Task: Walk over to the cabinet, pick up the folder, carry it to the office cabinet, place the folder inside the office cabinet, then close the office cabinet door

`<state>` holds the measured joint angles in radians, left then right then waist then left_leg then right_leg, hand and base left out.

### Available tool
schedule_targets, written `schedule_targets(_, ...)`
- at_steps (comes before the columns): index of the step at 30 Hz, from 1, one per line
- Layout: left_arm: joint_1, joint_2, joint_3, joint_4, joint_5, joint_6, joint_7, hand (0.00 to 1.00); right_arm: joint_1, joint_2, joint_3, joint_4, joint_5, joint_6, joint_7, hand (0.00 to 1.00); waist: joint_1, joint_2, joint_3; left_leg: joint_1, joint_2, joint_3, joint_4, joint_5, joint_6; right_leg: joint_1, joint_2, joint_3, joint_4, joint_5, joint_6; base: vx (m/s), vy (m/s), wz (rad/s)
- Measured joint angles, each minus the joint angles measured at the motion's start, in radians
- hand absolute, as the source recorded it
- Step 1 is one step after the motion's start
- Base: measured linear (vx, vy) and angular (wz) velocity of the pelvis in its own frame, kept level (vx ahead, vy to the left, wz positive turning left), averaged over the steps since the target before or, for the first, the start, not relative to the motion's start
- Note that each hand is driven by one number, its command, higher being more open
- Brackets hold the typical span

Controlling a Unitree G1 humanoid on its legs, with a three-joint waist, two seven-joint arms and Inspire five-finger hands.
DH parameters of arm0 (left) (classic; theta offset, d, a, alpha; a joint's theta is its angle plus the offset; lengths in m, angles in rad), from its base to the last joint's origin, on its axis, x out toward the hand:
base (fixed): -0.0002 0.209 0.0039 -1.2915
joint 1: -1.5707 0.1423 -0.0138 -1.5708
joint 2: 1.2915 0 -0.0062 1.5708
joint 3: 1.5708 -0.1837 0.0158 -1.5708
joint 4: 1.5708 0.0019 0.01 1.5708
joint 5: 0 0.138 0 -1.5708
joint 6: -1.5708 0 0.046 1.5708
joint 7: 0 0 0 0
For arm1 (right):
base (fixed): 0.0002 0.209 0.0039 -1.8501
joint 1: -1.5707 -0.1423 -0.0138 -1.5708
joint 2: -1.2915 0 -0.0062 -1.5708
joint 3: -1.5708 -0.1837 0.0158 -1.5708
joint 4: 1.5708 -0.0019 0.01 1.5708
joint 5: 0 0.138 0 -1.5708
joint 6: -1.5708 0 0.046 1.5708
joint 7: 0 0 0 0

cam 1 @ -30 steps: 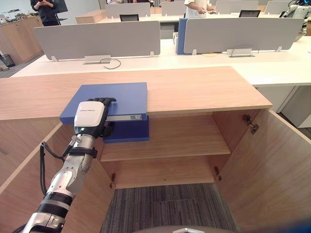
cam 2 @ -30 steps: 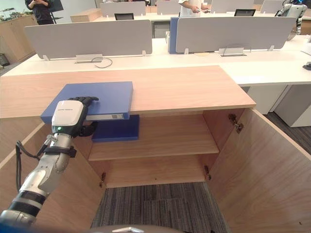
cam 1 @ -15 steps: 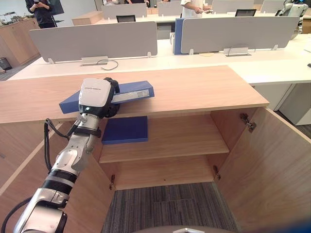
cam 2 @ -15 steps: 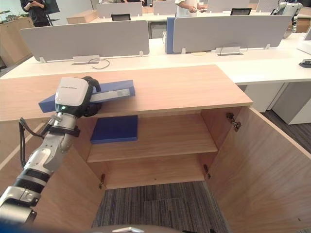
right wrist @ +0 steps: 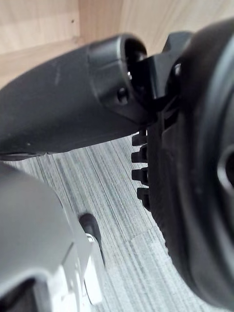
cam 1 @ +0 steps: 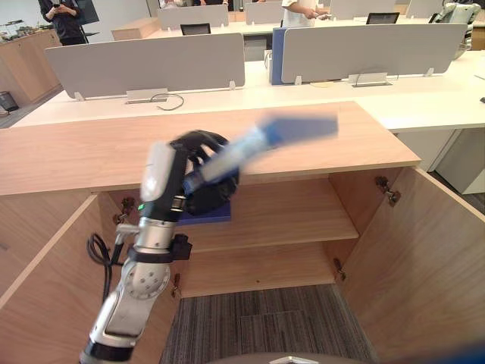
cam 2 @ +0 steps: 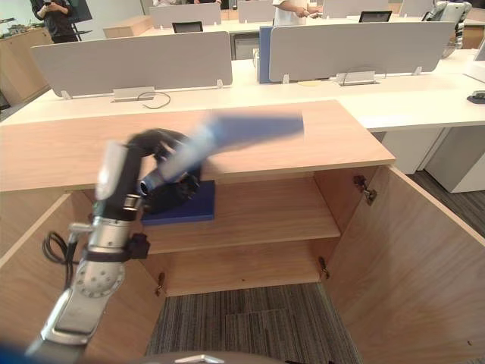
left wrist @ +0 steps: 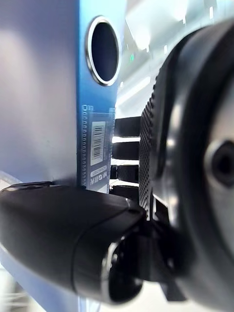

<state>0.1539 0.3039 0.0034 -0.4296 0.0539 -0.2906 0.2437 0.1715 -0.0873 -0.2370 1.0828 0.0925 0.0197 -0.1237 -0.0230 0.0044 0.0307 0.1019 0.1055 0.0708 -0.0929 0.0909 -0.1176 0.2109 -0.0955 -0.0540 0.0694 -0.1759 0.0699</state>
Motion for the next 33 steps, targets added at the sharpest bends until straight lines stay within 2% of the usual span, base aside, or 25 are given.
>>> schedule_targets(1, 0.027, -0.028, 0.027, -0.008, -0.081, 0.000, -0.010, 0.00, 0.021, 0.011, 0.014, -0.052, 0.035, 0.000, -0.007, 1.00, -0.001, 0.002, 0.001, -0.001, 0.001, 0.001, 0.003, 0.000, 0.000, -0.003, 0.002, 0.002, 0.001, 0.002, -0.002, -0.01, 0.004, -0.13)
schedule_targets(3, 0.122, -0.118, 0.118, -0.013, -0.314, 0.013, -0.027, 0.00, 0.121, 0.036, 0.071, -0.311, 0.110, -0.009, -0.018, 1.00, -0.003, -0.002, 0.003, -0.004, 0.008, 0.004, 0.004, 0.000, 0.000, -0.012, 0.008, 0.007, 0.009, 0.004, -0.006, -0.01, -0.002, -0.08)
schedule_targets(5, 0.176, -0.164, 0.158, -0.014, -0.435, 0.021, -0.028, 0.00, 0.182, 0.064, 0.107, -0.501, 0.123, -0.032, -0.018, 1.00, -0.003, -0.009, 0.007, -0.010, 0.011, 0.004, 0.005, 0.000, 0.001, -0.021, 0.011, 0.008, 0.010, 0.007, -0.010, -0.03, -0.003, -0.02)
schedule_targets(6, 0.198, -0.189, 0.169, -0.024, -0.487, 0.021, -0.031, 0.00, 0.199, 0.082, 0.122, -0.592, 0.140, -0.054, -0.017, 1.00, 0.001, -0.022, 0.013, -0.013, 0.011, 0.002, 0.005, -0.001, 0.005, -0.023, 0.012, 0.007, 0.010, 0.007, -0.010, -0.04, 0.004, 0.03)
schedule_targets(7, 0.209, -0.200, 0.171, -0.030, -0.504, 0.021, -0.032, 0.00, 0.202, 0.096, 0.120, -0.640, 0.147, -0.054, -0.016, 1.00, 0.001, -0.028, 0.015, -0.013, 0.011, 0.001, 0.005, -0.001, 0.005, -0.023, 0.011, 0.006, 0.010, 0.007, -0.010, -0.03, 0.013, 0.02)
schedule_targets(9, 0.253, -0.243, 0.161, -0.053, -0.562, 0.022, -0.043, 0.00, 0.242, 0.161, 0.129, -0.884, 0.148, -0.068, -0.031, 1.00, 0.001, -0.039, 0.017, -0.012, 0.008, 0.004, 0.005, -0.001, 0.005, -0.024, 0.007, 0.007, 0.011, 0.008, -0.009, -0.01, 0.012, -0.02)
schedule_targets(12, 0.273, -0.272, 0.118, -0.058, -0.682, 0.041, -0.083, 0.00, 0.252, 0.165, 0.172, -1.137, 0.147, -0.127, -0.057, 1.00, 0.000, -0.042, 0.018, -0.012, 0.002, 0.006, 0.005, -0.001, 0.007, -0.025, 0.001, 0.008, 0.010, 0.011, -0.004, 0.00, 0.010, -0.01)
schedule_targets(14, 0.273, -0.275, 0.085, -0.058, -0.715, 0.048, -0.104, 0.00, 0.227, 0.162, 0.180, -1.231, 0.147, -0.157, -0.073, 1.00, 0.000, -0.042, 0.017, -0.012, 0.001, 0.007, 0.005, 0.000, 0.007, -0.025, 0.000, 0.009, 0.010, 0.012, -0.002, 0.00, 0.000, 0.00)
schedule_targets(17, 0.269, -0.274, 0.053, -0.058, -0.722, 0.064, -0.147, 0.00, 0.165, 0.155, 0.186, -1.314, 0.147, -0.178, -0.074, 1.00, -0.004, -0.042, 0.015, -0.016, 0.002, 0.007, 0.005, 0.000, 0.007, -0.030, 0.002, 0.009, 0.009, 0.013, 0.000, 0.00, 0.000, 0.00)
schedule_targets(21, 0.223, -0.268, 0.037, -0.035, -0.733, 0.086, -0.191, 0.00, 0.046, 0.121, 0.216, -1.371, 0.150, -0.192, -0.067, 1.00, -0.009, -0.022, 0.015, -0.019, 0.001, 0.010, 0.005, 0.001, 0.006, -0.034, 0.002, 0.012, 0.008, 0.017, 0.007, 0.00, 0.005, -0.02)
schedule_targets(27, 0.139, -0.231, 0.016, 0.046, -0.744, 0.087, -0.253, 0.00, -0.125, 0.041, 0.298, -1.407, 0.260, -0.202, 0.016, 1.00, -0.007, -0.012, 0.008, -0.017, 0.001, 0.006, 0.005, 0.001, 0.006, -0.032, 0.001, 0.009, 0.012, 0.021, 0.013, 0.00, 0.005, 0.01)
schedule_targets(33, 0.131, -0.199, -0.029, 0.104, -0.731, 0.102, -0.294, 0.00, -0.230, -0.008, 0.362, -1.412, 0.322, -0.204, 0.078, 1.00, -0.003, -0.009, 0.005, -0.012, -0.002, 0.003, 0.005, 0.004, 0.010, -0.025, -0.003, 0.005, 0.014, 0.022, 0.016, -0.01, 0.005, 0.01)
